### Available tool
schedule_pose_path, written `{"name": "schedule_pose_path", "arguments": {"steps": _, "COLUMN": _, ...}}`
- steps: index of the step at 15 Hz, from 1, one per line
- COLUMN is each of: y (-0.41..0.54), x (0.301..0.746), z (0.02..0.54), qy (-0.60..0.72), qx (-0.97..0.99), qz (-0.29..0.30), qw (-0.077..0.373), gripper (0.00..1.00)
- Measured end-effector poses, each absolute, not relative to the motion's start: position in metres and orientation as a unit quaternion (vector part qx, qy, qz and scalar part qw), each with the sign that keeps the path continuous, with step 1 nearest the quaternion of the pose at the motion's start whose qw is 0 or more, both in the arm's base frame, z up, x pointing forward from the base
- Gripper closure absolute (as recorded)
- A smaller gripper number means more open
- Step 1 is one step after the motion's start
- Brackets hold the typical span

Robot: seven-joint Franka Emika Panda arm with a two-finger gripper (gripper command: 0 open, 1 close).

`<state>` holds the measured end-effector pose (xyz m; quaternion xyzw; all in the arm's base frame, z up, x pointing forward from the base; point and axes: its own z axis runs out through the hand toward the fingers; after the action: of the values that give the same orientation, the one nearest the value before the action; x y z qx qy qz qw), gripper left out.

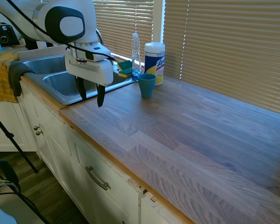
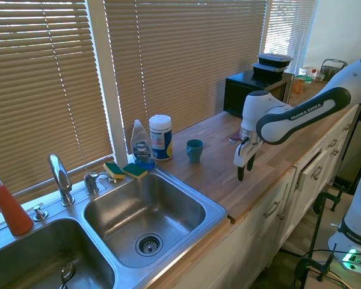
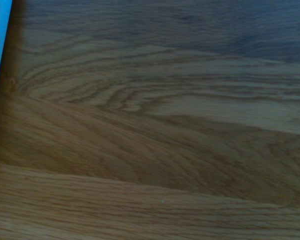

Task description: Put the mug in the sink

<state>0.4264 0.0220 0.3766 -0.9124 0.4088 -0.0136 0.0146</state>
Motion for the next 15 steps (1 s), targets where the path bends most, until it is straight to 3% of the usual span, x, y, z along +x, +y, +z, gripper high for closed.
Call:
{"name": "schedule_pose_path", "arguments": {"steps": 3, "y": 0.023, "x": 0.43, "z": 0.383, "qy": 0.407, "qx": -0.913, "qz": -0.018, "qw": 0.015, "gripper": 0.0}}
{"name": "schedule_pose_path", "arguments": {"steps": 7, "y": 0.022, "x": 0.455, "z": 0.431, "qy": 0.427, "qx": -0.903, "qz": -0.033, "qw": 0.029, "gripper": 0.0}}
{"name": "schedule_pose_path", "arguments": {"steps": 11, "y": -0.002, "x": 0.511, "z": 0.469, "qy": 0.48, "qx": -0.874, "qz": -0.057, "qw": 0.054, "gripper": 0.0}}
{"name": "schedule_pose_path", "arguments": {"steps": 15, "y": -0.018, "x": 0.573, "z": 0.471, "qy": 0.519, "qx": -0.849, "qz": -0.063, "qw": 0.07, "gripper": 0.0}}
